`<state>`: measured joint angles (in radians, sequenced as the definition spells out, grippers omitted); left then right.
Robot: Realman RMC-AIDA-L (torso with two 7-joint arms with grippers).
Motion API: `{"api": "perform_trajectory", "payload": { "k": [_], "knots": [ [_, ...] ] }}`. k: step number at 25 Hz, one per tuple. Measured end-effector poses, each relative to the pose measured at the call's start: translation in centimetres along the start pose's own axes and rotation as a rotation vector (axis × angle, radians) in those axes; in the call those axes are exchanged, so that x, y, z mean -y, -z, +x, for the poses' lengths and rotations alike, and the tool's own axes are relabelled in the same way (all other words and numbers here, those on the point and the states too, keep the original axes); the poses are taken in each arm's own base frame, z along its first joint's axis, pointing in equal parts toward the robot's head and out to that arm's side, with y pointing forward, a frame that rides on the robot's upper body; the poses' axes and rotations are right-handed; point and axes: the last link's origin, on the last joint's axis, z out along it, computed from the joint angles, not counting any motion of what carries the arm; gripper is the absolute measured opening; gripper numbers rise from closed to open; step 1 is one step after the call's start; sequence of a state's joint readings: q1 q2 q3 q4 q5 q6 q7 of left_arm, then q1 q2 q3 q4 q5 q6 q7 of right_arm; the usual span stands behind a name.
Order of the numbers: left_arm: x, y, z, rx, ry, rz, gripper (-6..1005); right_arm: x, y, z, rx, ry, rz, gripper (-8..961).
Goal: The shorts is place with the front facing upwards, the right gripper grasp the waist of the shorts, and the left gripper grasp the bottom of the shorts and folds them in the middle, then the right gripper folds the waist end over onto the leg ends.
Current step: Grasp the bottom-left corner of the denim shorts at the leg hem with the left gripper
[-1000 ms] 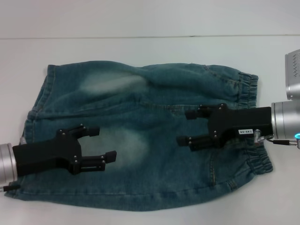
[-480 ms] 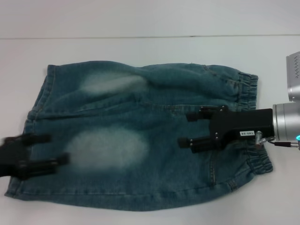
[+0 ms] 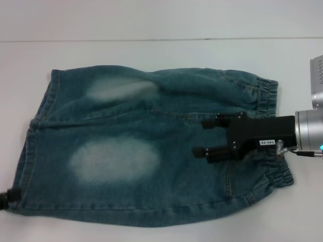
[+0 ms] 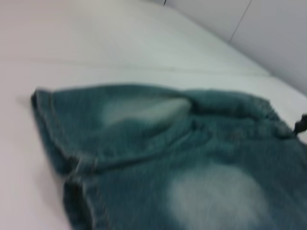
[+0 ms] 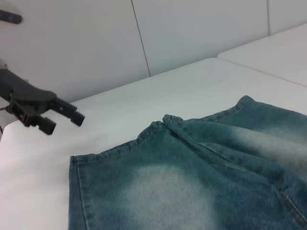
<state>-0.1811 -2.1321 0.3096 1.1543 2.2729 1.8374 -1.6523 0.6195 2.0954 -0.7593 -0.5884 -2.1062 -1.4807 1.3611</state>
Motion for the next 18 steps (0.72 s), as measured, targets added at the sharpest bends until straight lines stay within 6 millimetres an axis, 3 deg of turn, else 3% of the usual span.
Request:
{"api": "perform_trajectory", "payload": {
  "k": [7, 18],
  "knots": [
    [0.9, -1.0, -1.1, 0.120, 0.038, 0.045, 950, 0.1, 0.1, -0.1, -0.002, 0.006, 0.004, 916],
    [1.3, -3.4, -0.9, 0.225, 0.040, 0.052, 941, 0.1, 0.2, -0.1, -0.002, 0.005, 0.005, 917]
  ]
}}
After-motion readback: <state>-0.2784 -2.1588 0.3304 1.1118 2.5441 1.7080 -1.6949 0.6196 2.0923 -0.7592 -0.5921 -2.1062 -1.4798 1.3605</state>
